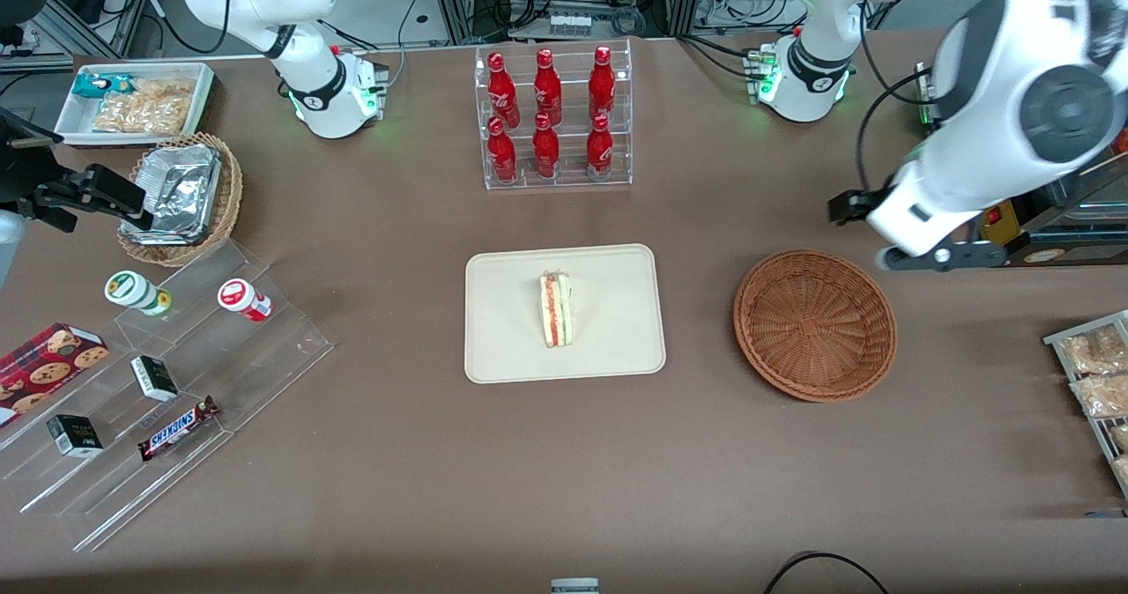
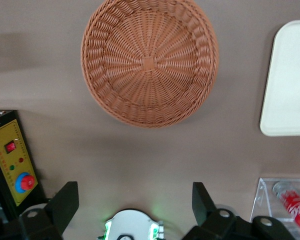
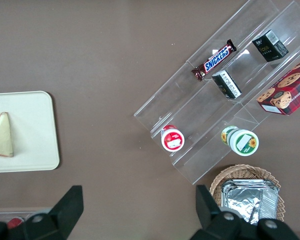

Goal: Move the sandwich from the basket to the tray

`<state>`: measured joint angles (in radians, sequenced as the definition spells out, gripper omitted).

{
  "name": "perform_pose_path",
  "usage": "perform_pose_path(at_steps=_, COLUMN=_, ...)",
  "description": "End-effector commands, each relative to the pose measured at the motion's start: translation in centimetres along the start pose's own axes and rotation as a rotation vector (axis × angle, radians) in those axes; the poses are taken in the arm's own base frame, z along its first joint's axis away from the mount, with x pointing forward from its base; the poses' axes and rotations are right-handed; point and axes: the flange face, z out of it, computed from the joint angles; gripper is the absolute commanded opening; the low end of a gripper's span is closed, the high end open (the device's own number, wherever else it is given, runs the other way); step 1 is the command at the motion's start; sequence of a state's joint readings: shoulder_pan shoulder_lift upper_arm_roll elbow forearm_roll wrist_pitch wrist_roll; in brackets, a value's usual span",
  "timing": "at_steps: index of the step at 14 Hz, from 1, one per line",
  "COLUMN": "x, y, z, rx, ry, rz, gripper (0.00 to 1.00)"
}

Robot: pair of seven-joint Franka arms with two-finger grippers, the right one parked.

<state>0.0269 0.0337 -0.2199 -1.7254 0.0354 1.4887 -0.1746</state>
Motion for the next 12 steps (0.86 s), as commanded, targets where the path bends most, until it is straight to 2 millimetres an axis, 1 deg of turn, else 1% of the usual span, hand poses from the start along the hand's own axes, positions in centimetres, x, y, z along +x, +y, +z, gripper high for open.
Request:
perform_pose_path(at_steps=1, x=-1.5, y=-2.8, z=-1.1, rx=-0.026, ry=0.003, rz=0.033, gripper=1.00)
perform_pose_path(at_steps=2, x=-1.6, y=-4.0, z=-1.6, rx=-0.033, ry=0.008, rz=0.041, gripper=1.00)
perform_pose_path(at_steps=5, x=-1.8, y=-5.9, z=-3.6, rx=-0.044, ry=0.047, rz=0.053, gripper=1.00)
perform_pose_path(at_steps=7, x=-2.1, y=-6.1, z=-4.9, rx=-0.045, ry=0.076, rz=0.049, gripper=1.00)
perform_pose_path(at_steps=9, x=-2.5, y=-7.3, z=-5.7, rx=-0.052, ry=0.093, rz=0.028, gripper=1.00)
perform_pose_path(at_steps=11, x=-2.7, y=-7.9, z=-6.1, rx=-0.082, ry=0.104, rz=0.017, gripper=1.00)
perform_pose_path(at_steps=12, x=-2.8, y=-8.6, z=-6.3, rx=-0.100, ry=0.108, rz=0.003, gripper=1.00)
